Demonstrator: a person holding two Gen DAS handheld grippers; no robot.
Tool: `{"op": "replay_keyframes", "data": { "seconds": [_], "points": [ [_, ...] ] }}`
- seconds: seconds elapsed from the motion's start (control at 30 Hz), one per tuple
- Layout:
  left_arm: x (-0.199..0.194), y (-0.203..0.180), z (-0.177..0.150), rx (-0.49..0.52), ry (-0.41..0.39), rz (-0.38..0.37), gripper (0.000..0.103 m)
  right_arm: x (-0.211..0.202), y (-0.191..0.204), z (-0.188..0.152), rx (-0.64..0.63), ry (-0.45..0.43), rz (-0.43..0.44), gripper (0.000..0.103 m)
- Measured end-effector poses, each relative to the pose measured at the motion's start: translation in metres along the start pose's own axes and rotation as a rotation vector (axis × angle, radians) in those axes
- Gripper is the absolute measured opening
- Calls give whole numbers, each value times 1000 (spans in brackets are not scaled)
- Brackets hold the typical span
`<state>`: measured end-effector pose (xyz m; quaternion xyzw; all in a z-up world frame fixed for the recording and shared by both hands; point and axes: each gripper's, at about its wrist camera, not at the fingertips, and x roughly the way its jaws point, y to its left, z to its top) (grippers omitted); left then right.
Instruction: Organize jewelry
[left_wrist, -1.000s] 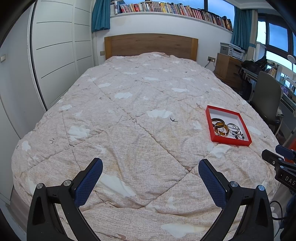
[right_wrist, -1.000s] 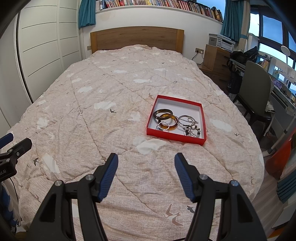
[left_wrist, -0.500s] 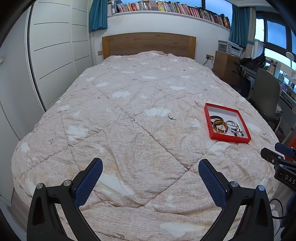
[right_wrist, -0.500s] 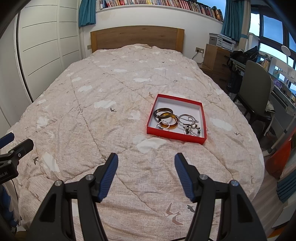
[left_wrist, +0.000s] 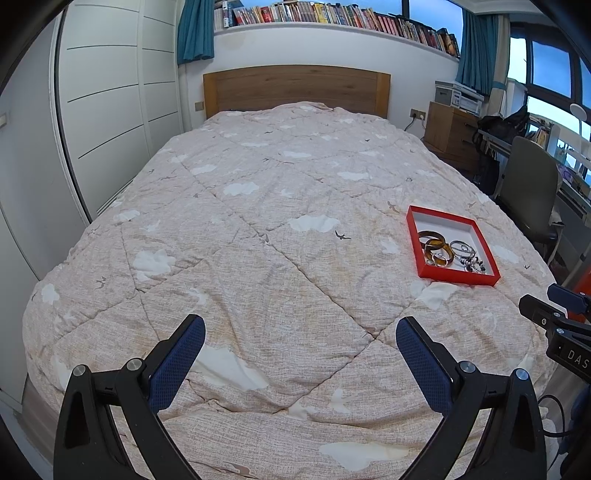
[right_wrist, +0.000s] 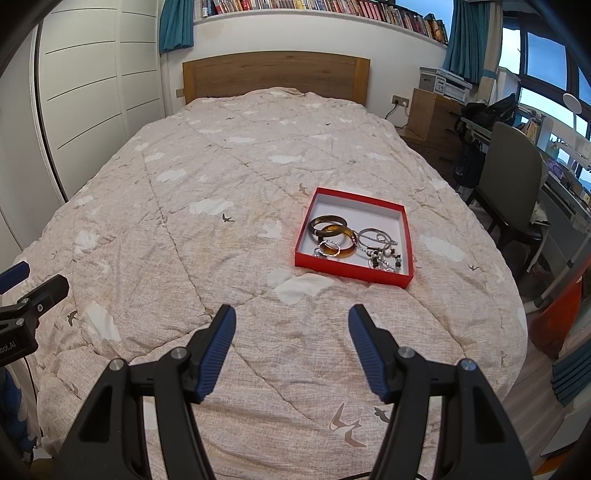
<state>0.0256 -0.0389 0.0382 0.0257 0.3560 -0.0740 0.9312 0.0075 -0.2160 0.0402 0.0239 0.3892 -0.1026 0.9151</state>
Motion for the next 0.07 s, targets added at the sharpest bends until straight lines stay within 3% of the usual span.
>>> {"op": "replay_keyframes", "data": {
  "seconds": [0.07],
  "points": [
    [0,0,0,-1,1,0,102,0,0,0,0,0,0,62]
  ]
}}
